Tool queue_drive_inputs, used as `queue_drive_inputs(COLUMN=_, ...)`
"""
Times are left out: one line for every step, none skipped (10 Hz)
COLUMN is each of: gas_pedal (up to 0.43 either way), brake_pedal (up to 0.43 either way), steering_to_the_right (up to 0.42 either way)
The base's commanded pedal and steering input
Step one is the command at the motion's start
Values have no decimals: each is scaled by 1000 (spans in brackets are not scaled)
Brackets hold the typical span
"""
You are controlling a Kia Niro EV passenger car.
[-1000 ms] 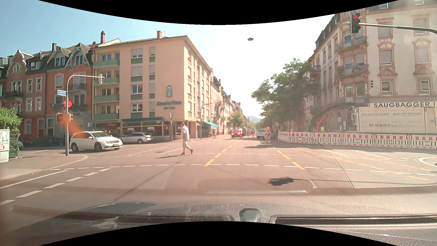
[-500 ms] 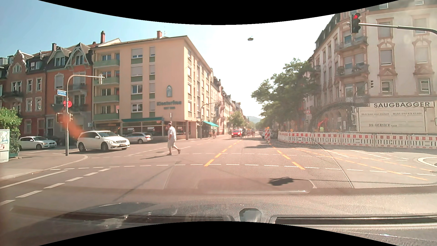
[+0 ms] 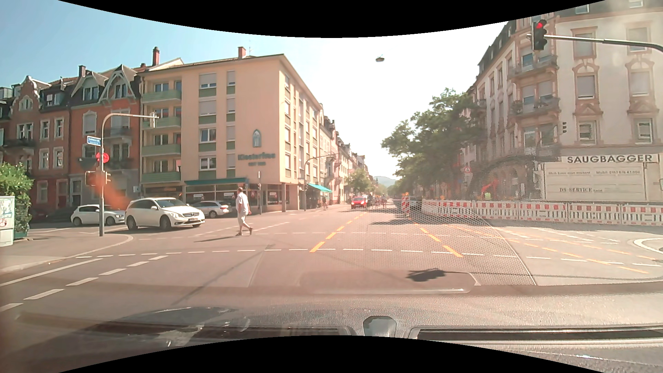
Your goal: Follow the waypoints while adhering to traffic rules and regulations
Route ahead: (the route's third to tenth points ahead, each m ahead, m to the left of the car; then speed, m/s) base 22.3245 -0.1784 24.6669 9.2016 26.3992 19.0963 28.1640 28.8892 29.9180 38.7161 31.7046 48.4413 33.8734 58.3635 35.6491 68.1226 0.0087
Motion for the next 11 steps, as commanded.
queue_drive_inputs(gas_pedal=0, brake_pedal=238, steering_to_the_right=18)
queue_drive_inputs(gas_pedal=0, brake_pedal=238, steering_to_the_right=18)
queue_drive_inputs(gas_pedal=0, brake_pedal=238, steering_to_the_right=19)
queue_drive_inputs(gas_pedal=0, brake_pedal=238, steering_to_the_right=18)
queue_drive_inputs(gas_pedal=0, brake_pedal=238, steering_to_the_right=19)
queue_drive_inputs(gas_pedal=0, brake_pedal=238, steering_to_the_right=18)
queue_drive_inputs(gas_pedal=0, brake_pedal=238, steering_to_the_right=18)
queue_drive_inputs(gas_pedal=0, brake_pedal=238, steering_to_the_right=18)
queue_drive_inputs(gas_pedal=0, brake_pedal=238, steering_to_the_right=18)
queue_drive_inputs(gas_pedal=0, brake_pedal=238, steering_to_the_right=18)
queue_drive_inputs(gas_pedal=0, brake_pedal=238, steering_to_the_right=18)
